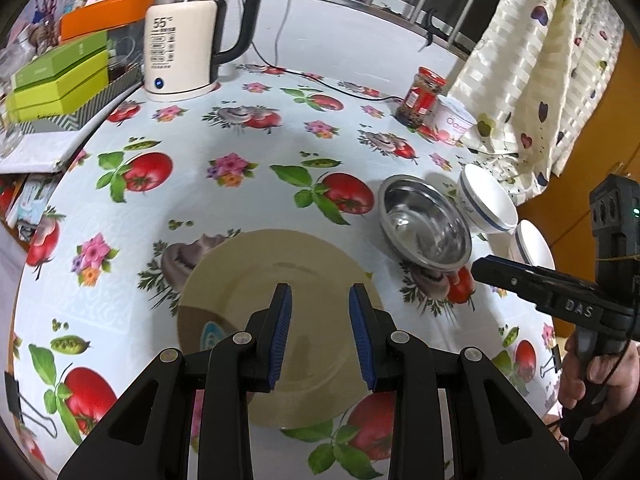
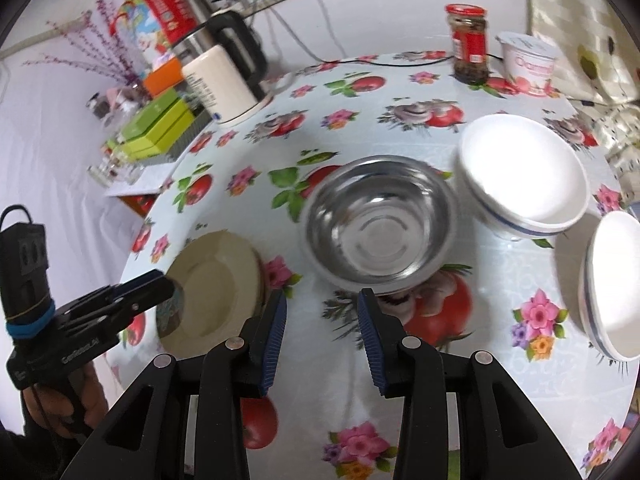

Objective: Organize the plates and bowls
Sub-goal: 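Move both grippers to the rim of the steel bowl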

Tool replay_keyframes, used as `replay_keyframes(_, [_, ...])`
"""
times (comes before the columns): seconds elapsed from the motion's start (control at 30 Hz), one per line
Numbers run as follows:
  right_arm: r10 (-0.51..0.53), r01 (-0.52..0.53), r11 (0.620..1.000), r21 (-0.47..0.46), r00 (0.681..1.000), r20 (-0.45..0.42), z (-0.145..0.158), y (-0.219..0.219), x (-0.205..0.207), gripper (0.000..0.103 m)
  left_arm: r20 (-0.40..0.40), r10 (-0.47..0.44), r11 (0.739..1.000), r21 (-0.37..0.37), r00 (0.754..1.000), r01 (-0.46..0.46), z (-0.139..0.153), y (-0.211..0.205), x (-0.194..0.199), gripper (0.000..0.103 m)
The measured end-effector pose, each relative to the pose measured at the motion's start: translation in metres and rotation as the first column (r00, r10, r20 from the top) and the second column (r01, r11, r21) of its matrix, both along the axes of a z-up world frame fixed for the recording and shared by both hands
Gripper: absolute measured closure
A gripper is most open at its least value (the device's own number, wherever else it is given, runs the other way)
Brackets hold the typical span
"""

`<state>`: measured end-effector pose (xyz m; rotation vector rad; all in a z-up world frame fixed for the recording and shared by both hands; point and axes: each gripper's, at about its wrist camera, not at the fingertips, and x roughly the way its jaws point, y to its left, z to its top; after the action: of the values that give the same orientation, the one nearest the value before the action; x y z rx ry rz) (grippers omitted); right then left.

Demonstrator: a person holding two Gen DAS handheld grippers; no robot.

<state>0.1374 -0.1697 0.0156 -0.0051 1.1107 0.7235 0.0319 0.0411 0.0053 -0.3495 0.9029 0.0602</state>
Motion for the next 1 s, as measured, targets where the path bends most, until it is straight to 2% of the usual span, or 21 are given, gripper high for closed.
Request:
replay_keyframes(0.33, [-0.145, 0.144, 0.989, -0.022, 0.988, -0.048, -0.020, -0.031, 0.026, 0.067, 0.000, -0.055, 0.998, 0.003, 0.999, 0.055, 0.001, -0.016, 0.019, 0.072])
replay_keyframes(1.0, [-0.187, 0.189, 0.982, 0.005, 0.977, -0.102, -0.039, -0.032, 0.053, 0.070, -0.027, -0.089, 0.996, 0.011, 0.996, 0.090, -0.009, -0.033, 0.043, 0.072])
